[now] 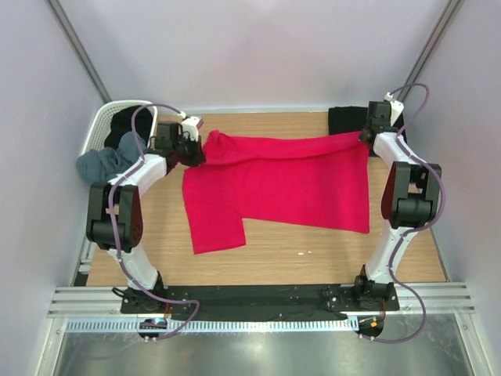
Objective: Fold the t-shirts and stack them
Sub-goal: Fold the tshirt
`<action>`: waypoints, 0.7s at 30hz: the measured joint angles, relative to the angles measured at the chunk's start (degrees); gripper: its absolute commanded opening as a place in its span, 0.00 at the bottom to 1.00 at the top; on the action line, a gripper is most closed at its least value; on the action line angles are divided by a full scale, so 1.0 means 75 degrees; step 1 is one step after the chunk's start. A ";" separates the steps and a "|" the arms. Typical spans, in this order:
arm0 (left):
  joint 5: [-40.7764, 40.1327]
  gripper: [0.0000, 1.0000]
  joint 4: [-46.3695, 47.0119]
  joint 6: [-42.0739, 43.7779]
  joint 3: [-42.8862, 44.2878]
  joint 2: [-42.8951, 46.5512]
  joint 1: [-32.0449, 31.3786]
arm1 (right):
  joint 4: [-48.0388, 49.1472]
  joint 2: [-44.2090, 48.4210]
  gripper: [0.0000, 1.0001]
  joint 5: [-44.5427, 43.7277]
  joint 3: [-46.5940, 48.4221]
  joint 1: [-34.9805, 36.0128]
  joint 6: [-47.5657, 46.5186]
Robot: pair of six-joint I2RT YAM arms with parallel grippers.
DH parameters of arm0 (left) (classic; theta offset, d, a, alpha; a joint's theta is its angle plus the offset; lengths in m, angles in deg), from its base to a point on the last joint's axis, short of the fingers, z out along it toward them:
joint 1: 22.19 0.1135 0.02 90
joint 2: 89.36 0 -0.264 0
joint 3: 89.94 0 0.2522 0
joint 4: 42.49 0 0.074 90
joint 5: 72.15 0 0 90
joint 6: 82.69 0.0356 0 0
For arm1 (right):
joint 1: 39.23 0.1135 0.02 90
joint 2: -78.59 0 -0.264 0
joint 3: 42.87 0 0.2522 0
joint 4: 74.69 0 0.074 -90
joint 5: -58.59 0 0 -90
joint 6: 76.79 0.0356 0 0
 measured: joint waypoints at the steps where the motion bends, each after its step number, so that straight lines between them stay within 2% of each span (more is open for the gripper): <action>1: -0.0032 0.00 -0.0006 -0.0020 -0.0064 0.0012 -0.0052 | -0.0026 0.0000 0.01 0.0003 0.0000 -0.0003 -0.0003; 12: -0.0326 0.00 -0.0012 -0.0338 -0.0632 0.0221 -0.0248 | -0.0361 0.0000 0.01 0.0017 0.0000 -0.0029 -0.0061; 21: -0.0670 0.00 -0.0015 -0.0539 -0.0641 0.0574 -0.0248 | -0.0530 0.0000 0.01 0.0050 -0.0006 -0.0055 -0.0137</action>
